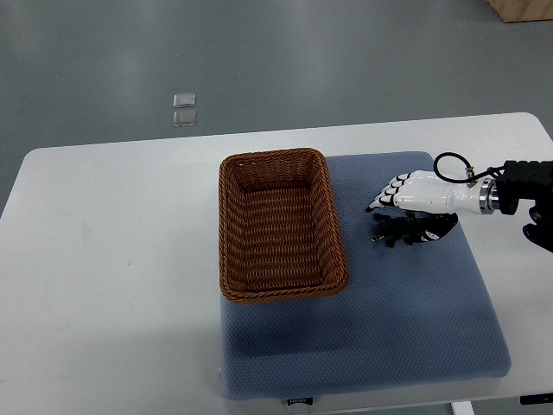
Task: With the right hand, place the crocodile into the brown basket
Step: 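Lower the right hand and close its fingers around the crocodile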
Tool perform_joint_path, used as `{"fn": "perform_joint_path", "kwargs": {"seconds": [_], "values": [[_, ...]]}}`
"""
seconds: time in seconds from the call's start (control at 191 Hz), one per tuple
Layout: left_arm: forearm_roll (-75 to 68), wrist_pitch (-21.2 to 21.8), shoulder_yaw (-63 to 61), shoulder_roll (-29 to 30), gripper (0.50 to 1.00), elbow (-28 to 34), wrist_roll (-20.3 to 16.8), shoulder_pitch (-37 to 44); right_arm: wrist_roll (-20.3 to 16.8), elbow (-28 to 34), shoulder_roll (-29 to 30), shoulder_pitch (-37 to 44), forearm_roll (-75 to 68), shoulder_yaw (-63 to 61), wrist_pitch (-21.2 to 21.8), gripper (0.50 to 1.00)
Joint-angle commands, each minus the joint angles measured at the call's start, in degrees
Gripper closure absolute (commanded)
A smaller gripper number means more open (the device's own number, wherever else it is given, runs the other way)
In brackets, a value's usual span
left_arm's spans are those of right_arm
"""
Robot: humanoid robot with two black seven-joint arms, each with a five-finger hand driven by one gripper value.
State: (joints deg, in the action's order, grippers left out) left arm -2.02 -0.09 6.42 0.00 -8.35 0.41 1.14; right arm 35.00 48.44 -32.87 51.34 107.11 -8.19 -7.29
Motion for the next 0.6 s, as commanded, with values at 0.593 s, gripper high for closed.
{"fn": "perform_joint_path", "kwargs": {"seconds": [0.593], "values": [[0.0,0.0,0.0,0.0,0.5,0.0,0.0,0.0,0.0,0.0,-0.1,-0.5,-0.3,-0.1,0.1,0.816]]}}
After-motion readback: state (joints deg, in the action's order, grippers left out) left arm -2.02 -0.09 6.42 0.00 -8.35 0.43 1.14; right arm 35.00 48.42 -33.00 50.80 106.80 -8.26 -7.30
